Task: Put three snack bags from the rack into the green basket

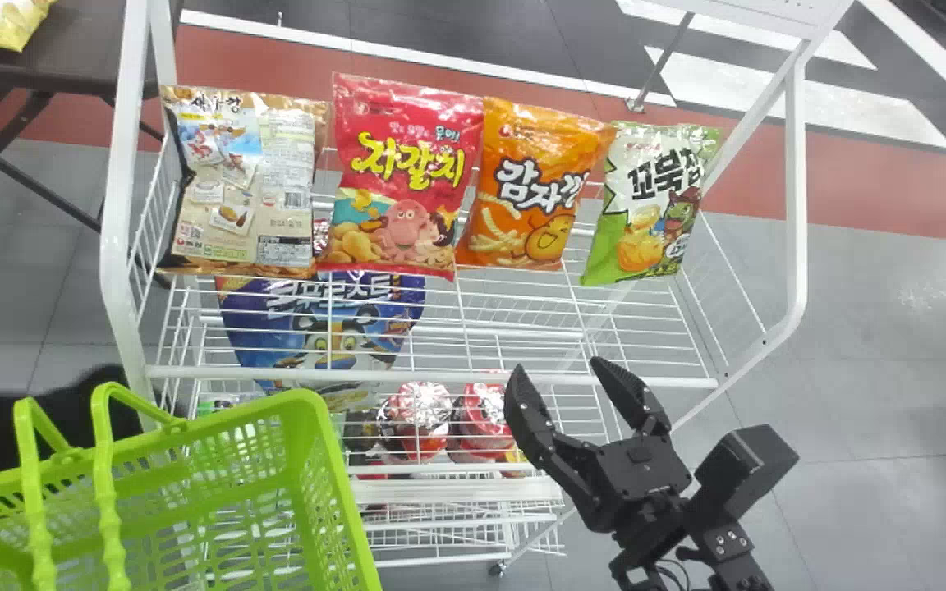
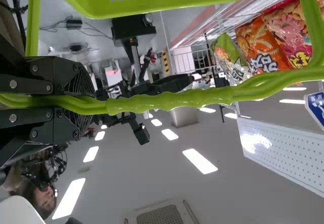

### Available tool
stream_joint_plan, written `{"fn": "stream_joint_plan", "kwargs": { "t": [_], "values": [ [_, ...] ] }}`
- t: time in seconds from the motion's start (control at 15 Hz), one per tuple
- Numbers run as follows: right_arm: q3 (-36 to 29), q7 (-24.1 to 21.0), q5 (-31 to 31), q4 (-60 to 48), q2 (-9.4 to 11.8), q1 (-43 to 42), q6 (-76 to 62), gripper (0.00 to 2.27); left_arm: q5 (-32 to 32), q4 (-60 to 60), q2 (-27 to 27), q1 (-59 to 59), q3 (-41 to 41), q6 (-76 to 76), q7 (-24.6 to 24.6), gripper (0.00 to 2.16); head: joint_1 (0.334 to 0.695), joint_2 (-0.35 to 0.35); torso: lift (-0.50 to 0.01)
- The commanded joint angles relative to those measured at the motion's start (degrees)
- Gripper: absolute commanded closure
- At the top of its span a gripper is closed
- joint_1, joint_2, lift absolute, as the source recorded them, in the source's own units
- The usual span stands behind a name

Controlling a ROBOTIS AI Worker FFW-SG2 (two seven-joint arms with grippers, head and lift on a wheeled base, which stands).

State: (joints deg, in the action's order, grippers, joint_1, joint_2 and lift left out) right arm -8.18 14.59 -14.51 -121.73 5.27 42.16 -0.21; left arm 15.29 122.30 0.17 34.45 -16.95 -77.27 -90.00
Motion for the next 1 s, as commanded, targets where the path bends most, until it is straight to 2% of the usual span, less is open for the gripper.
{"fn": "stream_joint_plan", "kwargs": {
  "t": [0.0,0.13,0.33,0.53,0.6,0.8,0.93],
  "values": [
    [0.09,0.00,0.01,0.00,0.00,-0.07,0.00,0.08,0.00,-0.13,0.01,0.00,-0.02,-0.03,-0.57,2.15,0.695,-0.335,0.000],
    [1.50,0.00,0.36,0.00,0.00,-1.30,1.23,0.08,0.00,-0.13,0.01,0.00,-0.02,-0.03,-0.57,2.15,0.695,-0.332,0.000],
    [7.83,-1.85,2.56,0.35,0.00,-6.39,5.98,0.09,0.00,-0.31,-0.08,0.09,-0.02,-0.03,-0.57,2.15,0.695,-0.299,0.000],
    [17.06,-7.47,5.46,4.83,0.00,-16.32,10.19,0.10,0.09,-1.01,-0.08,0.18,-0.37,0.14,-0.57,2.15,0.695,-0.184,0.000],
    [19.87,-9.93,6.42,7.03,0.00,-19.75,10.72,0.10,0.09,-1.19,0.01,0.18,-0.46,0.14,-0.57,2.15,0.695,-0.115,0.000],
    [26.46,-16.79,6.78,15.64,-0.18,-30.65,10.72,0.09,0.00,-1.36,0.27,-0.70,-0.54,0.14,-0.57,2.15,0.695,-0.012,0.000],
    [28.13,-17.75,7.04,20.74,-2.11,-35.84,11.07,0.10,-0.17,-1.54,0.36,-1.58,-0.46,-0.03,-0.57,2.15,0.695,0.032,0.000]
  ]
}}
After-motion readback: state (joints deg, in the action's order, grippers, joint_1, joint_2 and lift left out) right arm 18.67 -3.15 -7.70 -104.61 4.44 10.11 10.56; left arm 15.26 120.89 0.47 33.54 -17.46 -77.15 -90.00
